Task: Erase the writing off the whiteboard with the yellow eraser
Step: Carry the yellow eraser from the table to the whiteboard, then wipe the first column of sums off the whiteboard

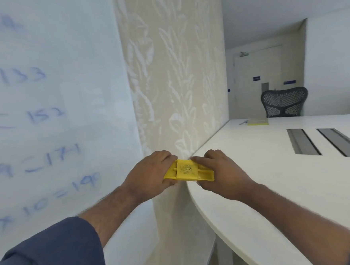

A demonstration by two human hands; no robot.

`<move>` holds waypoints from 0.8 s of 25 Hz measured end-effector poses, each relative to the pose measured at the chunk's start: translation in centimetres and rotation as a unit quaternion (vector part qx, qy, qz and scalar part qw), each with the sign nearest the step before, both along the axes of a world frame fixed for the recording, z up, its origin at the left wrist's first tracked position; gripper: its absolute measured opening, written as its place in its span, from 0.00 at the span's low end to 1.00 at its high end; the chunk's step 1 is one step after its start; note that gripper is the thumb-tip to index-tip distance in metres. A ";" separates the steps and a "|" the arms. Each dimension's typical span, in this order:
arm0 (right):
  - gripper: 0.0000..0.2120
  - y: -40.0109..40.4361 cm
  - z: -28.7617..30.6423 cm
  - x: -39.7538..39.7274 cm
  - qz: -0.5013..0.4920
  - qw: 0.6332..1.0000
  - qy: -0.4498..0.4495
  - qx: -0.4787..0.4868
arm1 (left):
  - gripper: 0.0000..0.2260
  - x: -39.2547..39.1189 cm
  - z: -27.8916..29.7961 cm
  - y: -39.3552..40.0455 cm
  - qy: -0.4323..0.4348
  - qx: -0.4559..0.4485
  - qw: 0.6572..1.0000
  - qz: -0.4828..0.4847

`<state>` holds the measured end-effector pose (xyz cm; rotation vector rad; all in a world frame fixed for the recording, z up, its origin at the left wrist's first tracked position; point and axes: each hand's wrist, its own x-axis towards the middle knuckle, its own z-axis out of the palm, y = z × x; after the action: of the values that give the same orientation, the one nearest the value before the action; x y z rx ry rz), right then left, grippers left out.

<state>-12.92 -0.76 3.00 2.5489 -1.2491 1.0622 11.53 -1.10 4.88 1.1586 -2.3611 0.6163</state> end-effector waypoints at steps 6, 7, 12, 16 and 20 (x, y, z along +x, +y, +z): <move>0.29 -0.8 3.9 6.9 0.087 0.994 -0.008 -0.069 | 0.27 6.4 4.2 4.3 -0.009 -0.084 0.994 0.076; 0.29 -0.8 4.5 8.4 0.105 0.991 -0.004 -0.081 | 0.27 7.8 4.8 5.3 -0.013 -0.094 0.991 0.095; 0.30 -0.4 6.6 13.5 0.161 0.978 -0.003 -0.135 | 0.27 12.1 6.8 8.8 -0.032 -0.138 0.977 0.161; 0.30 0.6 8.3 18.1 0.208 0.964 -0.025 -0.161 | 0.27 15.5 8.4 12.1 -0.049 -0.178 0.958 0.219; 0.30 1.8 9.5 22.2 0.251 0.950 -0.049 -0.181 | 0.27 18.1 9.3 15.3 -0.057 -0.215 0.937 0.271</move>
<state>9.28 1.02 12.48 2.5878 -0.3529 1.3667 29.66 14.17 14.17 1.5878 -1.8320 1.3369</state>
